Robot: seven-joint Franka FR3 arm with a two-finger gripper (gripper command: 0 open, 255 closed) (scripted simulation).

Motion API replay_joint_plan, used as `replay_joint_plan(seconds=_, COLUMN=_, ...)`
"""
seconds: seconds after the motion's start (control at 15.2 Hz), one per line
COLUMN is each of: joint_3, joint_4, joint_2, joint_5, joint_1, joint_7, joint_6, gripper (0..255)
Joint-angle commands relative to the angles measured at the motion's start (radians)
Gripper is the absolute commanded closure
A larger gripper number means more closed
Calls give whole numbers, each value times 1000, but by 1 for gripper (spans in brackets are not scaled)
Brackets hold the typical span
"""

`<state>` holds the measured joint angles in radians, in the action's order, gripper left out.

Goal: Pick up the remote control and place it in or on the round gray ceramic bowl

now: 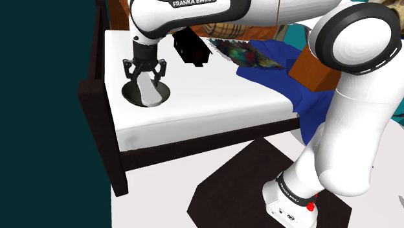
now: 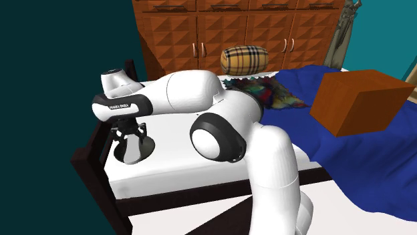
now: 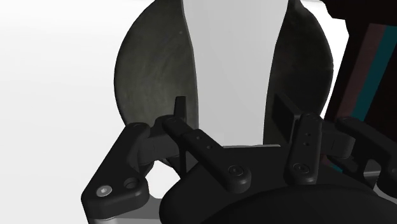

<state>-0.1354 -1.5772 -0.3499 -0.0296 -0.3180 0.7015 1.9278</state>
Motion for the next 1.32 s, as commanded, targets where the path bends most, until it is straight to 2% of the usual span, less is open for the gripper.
replay_joint_plan(seconds=0.0, joint_3=0, joint_4=-16, joint_2=2, joint_5=0, joint_1=0, joint_7=0, joint_6=15, gripper=255)
replay_joint_plan(seconds=0.46, joint_3=0, joint_4=-15, joint_2=1, joint_5=0, joint_1=0, joint_7=0, joint_6=15, gripper=255)
replay_joint_plan(seconds=0.53, joint_3=0, joint_4=-15, joint_2=1, joint_5=0, joint_1=0, joint_7=0, joint_6=15, gripper=0)
replay_joint_plan(seconds=0.86, joint_3=0, joint_4=-15, joint_2=1, joint_5=0, joint_1=0, joint_7=0, joint_6=15, gripper=0)
replay_joint_plan(seconds=1.12, joint_3=-1, joint_4=87, joint_2=19, joint_5=3, joint_1=0, joint_7=-2, joint_6=-105, gripper=0)
replay_joint_plan(seconds=1.25, joint_3=-1, joint_4=87, joint_2=19, joint_5=3, joint_1=0, joint_7=-2, joint_6=-105, gripper=0)
